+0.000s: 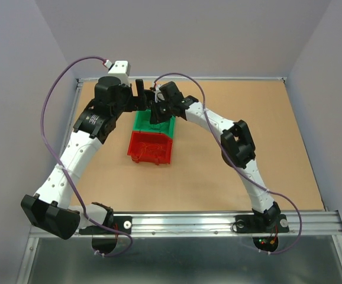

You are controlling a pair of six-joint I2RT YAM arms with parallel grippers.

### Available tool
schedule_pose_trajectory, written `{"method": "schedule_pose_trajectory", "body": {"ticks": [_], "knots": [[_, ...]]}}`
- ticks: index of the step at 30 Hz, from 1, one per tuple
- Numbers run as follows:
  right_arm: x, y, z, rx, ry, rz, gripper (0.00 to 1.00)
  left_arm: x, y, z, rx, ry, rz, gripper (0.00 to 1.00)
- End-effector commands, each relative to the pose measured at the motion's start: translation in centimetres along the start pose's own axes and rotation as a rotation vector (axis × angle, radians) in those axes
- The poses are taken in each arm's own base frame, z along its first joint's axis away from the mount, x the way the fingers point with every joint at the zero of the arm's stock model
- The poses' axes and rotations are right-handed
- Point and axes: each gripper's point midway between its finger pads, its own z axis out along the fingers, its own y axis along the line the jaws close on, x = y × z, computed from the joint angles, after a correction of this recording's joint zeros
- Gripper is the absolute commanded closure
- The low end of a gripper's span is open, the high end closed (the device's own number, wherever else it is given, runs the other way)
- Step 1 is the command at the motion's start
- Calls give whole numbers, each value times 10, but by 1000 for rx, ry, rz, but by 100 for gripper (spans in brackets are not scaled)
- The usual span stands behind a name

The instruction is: Untangle the cables

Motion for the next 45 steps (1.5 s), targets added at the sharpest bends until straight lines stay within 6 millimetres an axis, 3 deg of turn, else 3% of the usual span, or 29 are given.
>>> {"method": "schedule_pose_trajectory", "body": {"ticks": [1, 6, 10, 17, 20, 21, 23, 24, 26, 27, 28, 29, 31, 33, 35, 39, 45], "knots": [[-10, -6, -7, 31, -37, 14, 64, -10, -1, -8, 6, -35, 6, 3], [-32, 0, -27, 51, -94, -12, 47, -16, -1, -11, 4, -47, 11, 3], [-33, 4, -44, 59, -100, -33, 33, -19, -2, -11, 10, -55, 8, 3], [-47, 12, -110, 121, -205, -75, 19, -12, -5, -14, 30, -60, -37, 2], [-37, 4, -149, 215, -261, -44, 15, -8, -6, -21, 51, -86, -83, 1], [-33, 1, -173, 262, -292, -34, 14, -7, -6, -24, 56, -95, -107, 1], [-24, -12, -198, 354, -328, -1, 14, -6, -5, -34, 70, -137, -133, 1], [-10, -12, -224, 374, -351, -3, 14, -6, -5, -38, 74, -154, -158, 1], [0, -16, -252, 420, -395, 12, 14, -2, -3, -49, 88, -199, -180, 1], [19, -24, -272, 470, -418, 35, 12, -6, -5, -54, 103, -231, -193, 1], [37, -37, -266, 512, -382, 49, 12, 1, -3, -57, 107, -229, -192, 1], [40, -31, -296, 512, -454, 64, 10, 5, -1, -65, 116, -257, -206, 1], [72, -42, -325, 567, -514, 120, 4, 15, 2, -76, 128, -298, -236, 1], [89, -48, -342, 596, -576, 186, 2, 21, 8, -83, 116, -332, -269, 1], [113, -55, -355, 616, -629, 239, 0, 31, 13, -93, 120, -372, -315, 1], [139, -68, -367, 653, -692, 334, 0, 42, 23, -102, 104, -422, -373, 1], [157, -83, -366, 723, -686, 413, 0, 72, 27, -97, 89, -364, -435, 1]]}}
